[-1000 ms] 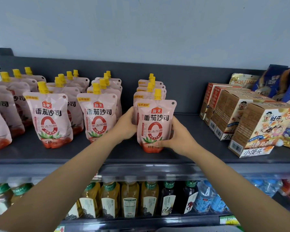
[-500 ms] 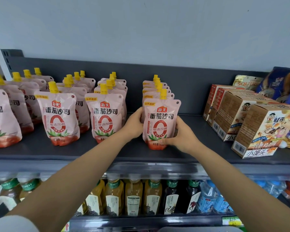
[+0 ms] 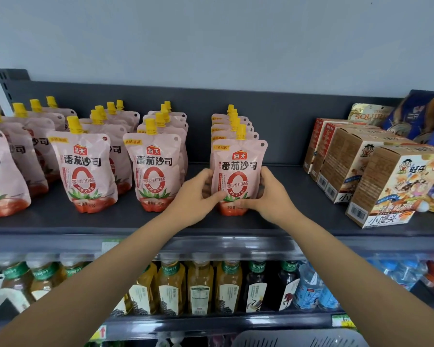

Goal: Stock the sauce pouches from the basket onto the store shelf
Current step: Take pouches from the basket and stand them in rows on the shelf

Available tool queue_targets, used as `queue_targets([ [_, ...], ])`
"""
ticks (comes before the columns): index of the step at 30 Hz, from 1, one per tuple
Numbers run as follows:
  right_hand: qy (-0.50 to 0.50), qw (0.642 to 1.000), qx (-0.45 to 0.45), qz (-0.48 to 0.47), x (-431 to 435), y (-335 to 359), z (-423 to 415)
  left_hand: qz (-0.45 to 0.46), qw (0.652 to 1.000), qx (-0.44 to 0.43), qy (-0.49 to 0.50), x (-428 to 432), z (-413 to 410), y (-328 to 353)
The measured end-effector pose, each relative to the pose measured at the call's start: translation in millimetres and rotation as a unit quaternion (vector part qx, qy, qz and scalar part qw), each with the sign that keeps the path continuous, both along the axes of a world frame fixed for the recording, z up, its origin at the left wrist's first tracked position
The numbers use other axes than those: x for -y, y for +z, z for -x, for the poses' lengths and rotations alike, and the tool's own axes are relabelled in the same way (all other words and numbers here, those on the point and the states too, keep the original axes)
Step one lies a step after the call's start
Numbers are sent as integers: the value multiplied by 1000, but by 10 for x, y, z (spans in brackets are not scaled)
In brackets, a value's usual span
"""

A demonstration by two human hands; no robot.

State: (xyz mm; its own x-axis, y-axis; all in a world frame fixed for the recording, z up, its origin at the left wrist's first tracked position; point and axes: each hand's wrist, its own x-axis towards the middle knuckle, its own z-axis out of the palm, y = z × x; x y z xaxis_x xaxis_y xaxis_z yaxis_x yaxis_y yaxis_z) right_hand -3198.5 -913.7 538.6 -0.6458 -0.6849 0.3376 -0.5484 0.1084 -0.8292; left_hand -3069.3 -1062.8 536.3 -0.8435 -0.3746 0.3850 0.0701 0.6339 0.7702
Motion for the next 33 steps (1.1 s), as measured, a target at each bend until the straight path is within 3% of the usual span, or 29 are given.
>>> queue_targets([
  [22,-52,998,-25,-15,-24,35,-98,45,997,7,65,-151,-290,62],
  [25,-83,996,-31,23,-42,66,-164,85,992,5,96,-163,-511,104],
  [29,-160,971,-139,111,-93,146,-397,123,983,-25,136,-104,-859,185],
  [33,-98,948,-259,160,43,281,-832,159,956,-86,229,152,-1195,231],
])
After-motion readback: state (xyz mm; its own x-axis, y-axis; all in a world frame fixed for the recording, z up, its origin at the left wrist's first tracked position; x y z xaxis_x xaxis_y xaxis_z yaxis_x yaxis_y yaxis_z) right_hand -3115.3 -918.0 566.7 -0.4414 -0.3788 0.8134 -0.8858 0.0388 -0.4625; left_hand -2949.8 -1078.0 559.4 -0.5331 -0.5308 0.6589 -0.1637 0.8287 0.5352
